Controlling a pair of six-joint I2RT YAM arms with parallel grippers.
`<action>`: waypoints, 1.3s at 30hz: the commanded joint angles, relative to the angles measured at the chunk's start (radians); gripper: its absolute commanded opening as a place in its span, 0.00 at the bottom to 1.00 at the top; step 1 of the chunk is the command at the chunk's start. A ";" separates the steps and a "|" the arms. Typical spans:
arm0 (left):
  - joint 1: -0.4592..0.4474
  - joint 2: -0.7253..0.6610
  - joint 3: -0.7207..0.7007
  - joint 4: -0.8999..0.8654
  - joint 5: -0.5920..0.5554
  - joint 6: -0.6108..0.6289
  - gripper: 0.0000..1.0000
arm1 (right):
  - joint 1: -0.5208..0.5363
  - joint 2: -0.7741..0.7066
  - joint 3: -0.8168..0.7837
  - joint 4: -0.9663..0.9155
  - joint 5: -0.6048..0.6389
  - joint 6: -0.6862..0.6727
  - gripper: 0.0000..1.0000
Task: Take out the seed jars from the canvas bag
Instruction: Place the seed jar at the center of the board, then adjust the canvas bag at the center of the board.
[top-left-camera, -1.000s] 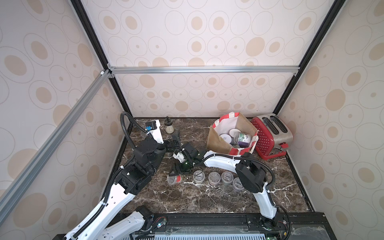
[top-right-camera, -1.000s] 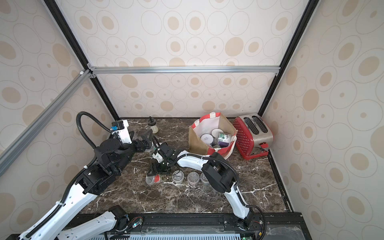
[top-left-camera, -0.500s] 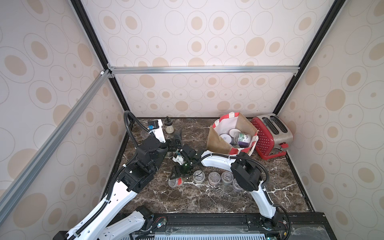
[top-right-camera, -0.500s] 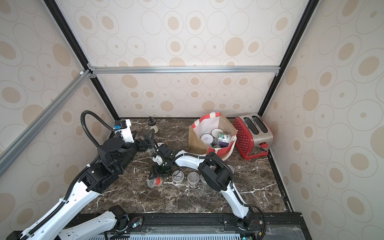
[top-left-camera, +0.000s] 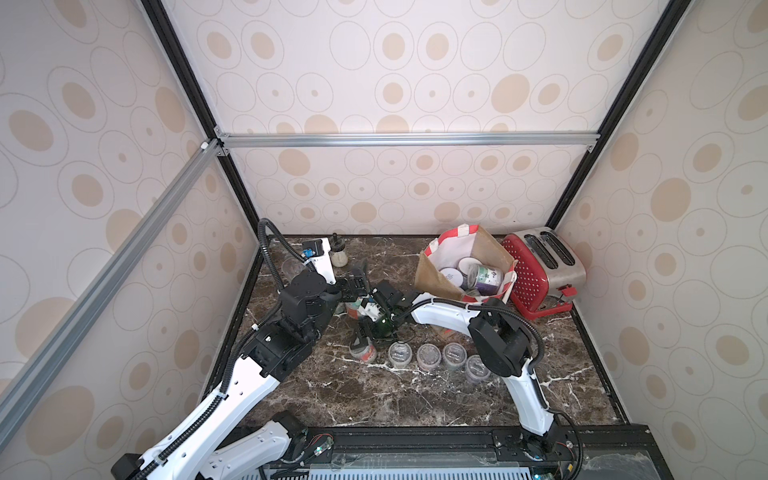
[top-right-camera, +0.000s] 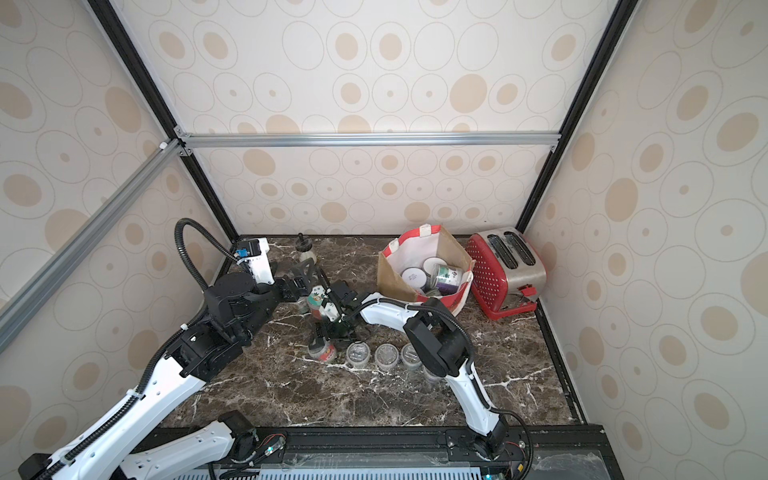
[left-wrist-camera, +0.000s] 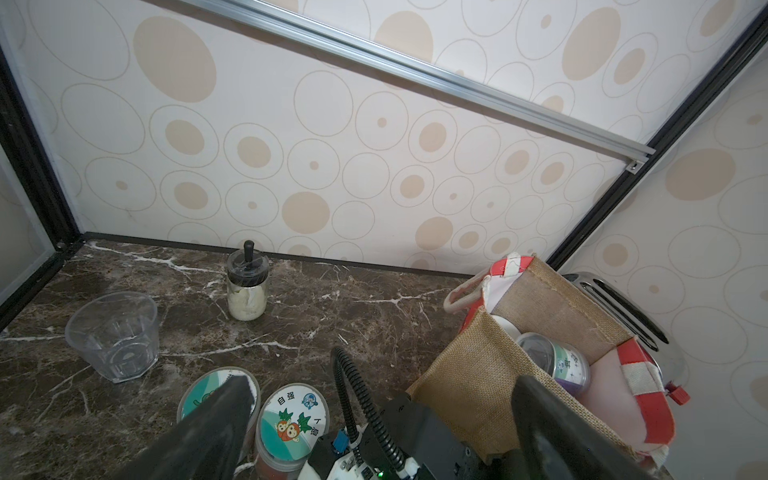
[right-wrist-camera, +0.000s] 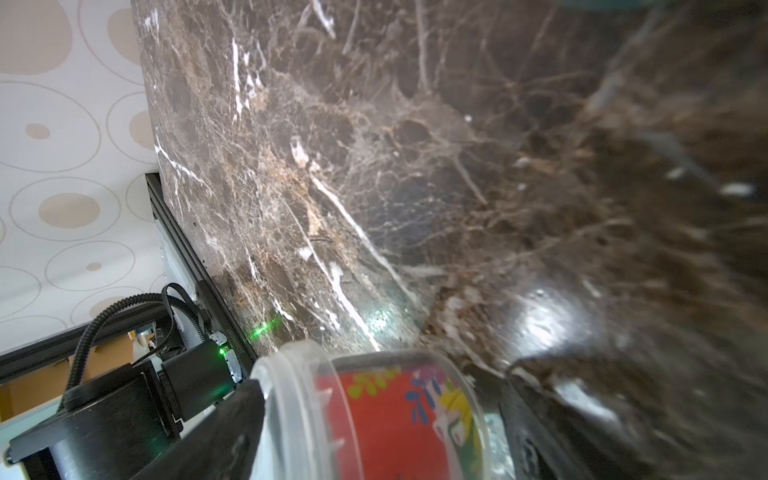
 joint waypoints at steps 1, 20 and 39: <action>0.007 0.006 0.025 0.023 0.003 -0.009 0.98 | -0.015 -0.064 -0.014 -0.045 0.013 -0.024 0.91; 0.007 0.166 0.127 0.022 0.111 -0.023 0.99 | -0.259 -0.719 -0.147 -0.202 0.194 -0.182 0.90; -0.074 0.862 0.691 -0.236 0.294 -0.016 0.98 | -0.602 -0.729 -0.244 -0.367 0.281 -0.334 0.22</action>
